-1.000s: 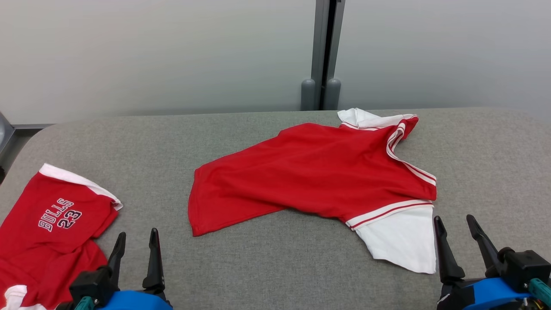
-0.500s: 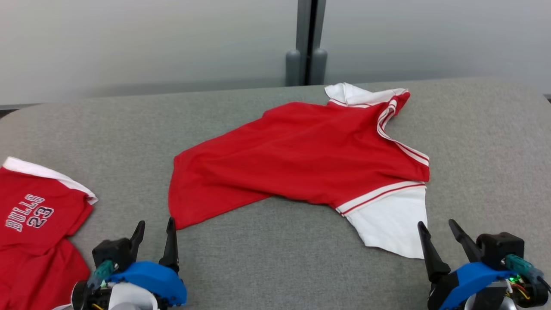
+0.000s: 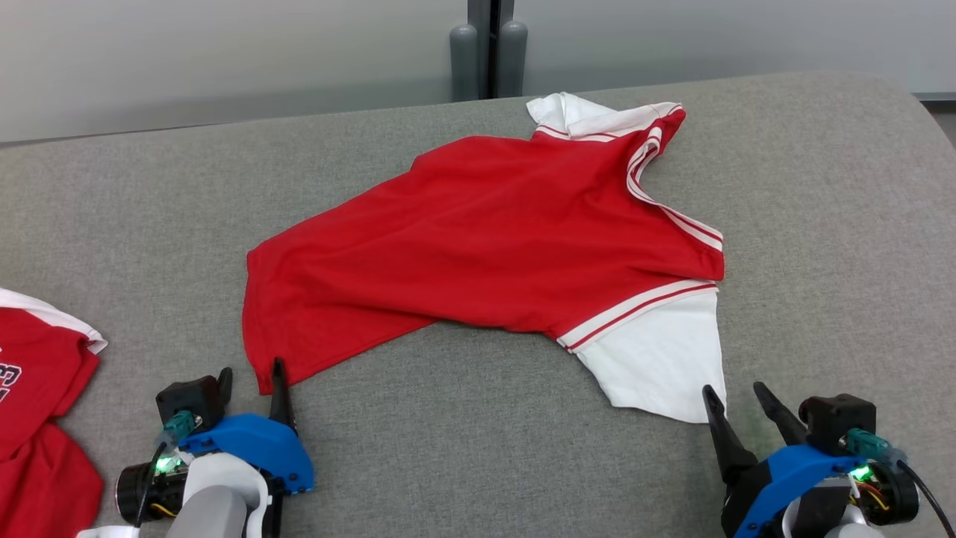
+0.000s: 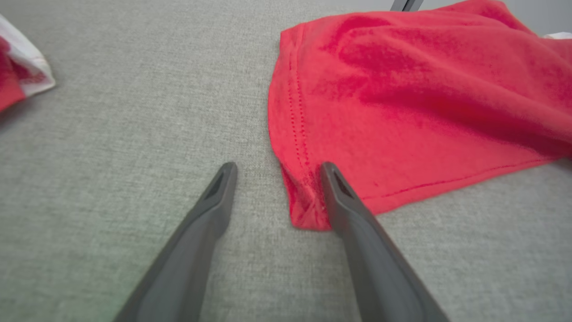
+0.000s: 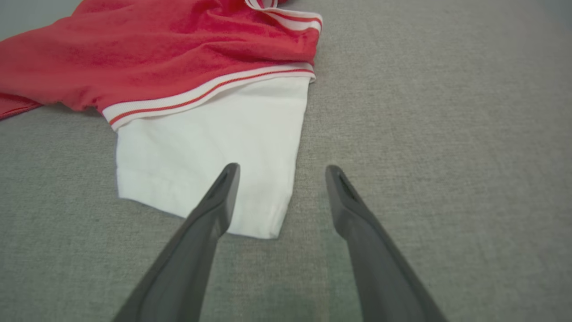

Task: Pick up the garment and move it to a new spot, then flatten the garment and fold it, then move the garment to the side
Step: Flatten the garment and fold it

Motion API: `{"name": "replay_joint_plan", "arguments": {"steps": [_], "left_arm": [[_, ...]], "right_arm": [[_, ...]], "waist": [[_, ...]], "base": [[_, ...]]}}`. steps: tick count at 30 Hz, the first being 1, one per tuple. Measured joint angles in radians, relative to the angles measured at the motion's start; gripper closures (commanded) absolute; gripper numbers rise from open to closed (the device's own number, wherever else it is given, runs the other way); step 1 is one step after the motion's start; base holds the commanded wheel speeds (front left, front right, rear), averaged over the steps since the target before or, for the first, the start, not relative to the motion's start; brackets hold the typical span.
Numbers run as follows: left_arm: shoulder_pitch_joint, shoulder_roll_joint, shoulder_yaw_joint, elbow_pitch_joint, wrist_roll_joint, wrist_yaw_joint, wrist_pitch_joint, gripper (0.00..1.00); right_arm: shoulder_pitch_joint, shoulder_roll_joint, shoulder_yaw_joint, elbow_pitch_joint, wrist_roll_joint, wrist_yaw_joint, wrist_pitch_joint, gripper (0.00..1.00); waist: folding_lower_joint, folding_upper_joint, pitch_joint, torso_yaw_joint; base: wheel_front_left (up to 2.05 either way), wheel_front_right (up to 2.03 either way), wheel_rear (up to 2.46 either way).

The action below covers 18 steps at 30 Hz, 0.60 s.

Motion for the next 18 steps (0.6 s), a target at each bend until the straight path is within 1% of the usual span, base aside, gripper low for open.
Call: {"name": "replay_joint_plan", "arguments": {"steps": [1,3,7,14,15,16,17,18], "left_arm": [[-0.007,0.0,-0.004,0.009,0.0,-0.005,0.0,0.05],[-0.021,0.002,-0.019,0.027,0.002,-0.024,0.0,1.0],[-0.037,-0.01,-0.042,0.049,0.002,-0.057,0.003,1.0],[-0.047,-0.016,-0.054,0.077,-0.008,-0.076,-0.024,1.0],[-0.049,-0.017,-0.056,0.081,-0.009,-0.08,-0.027,1.0],[-0.052,-0.019,-0.057,0.086,-0.009,-0.083,-0.031,1.0],[-0.054,-0.021,-0.058,0.089,-0.009,-0.083,-0.036,1.0],[-0.057,-0.022,-0.059,0.093,-0.01,-0.085,-0.041,1.0]], "right_arm": [[0.0,0.0,0.003,0.01,0.006,0.0,-0.007,0.0],[0.0,0.0,0.01,0.026,0.01,0.0,-0.014,0.0],[-0.002,0.0,0.017,0.044,0.015,0.0,-0.015,0.0],[-0.002,0.0,0.03,0.078,0.02,0.0,-0.002,0.0],[-0.006,0.0,0.033,0.086,0.027,0.0,0.004,0.05],[-0.014,0.0,0.033,0.094,0.029,0.0,0.005,0.52],[-0.021,-0.001,0.032,0.103,0.029,0.0,0.004,0.61],[-0.026,-0.002,0.034,0.11,0.03,0.0,0.002,1.0]], "waist": [[0.0,0.0,0.003,-0.001],[0.0,0.0,0.007,-0.002],[-0.0001,0.0,0.012,-0.002],[-0.0002,0.0,0.02,0.002],[-0.0002,0.0,0.021,0.005],[-0.0002,0.0,0.023,0.008],[-0.0002,0.0,0.025,0.011],[-0.0002,0.0,0.027,0.013]], "base": [[0.0,0.0,0.0],[0.0,0.0,0.0],[0.0,0.0,0.0],[0.0,0.0,0.0],[0.0,0.0,0.0],[0.0,0.0,0.0],[0.0,0.0,0.0],[0.0,0.0,0.0]]}}
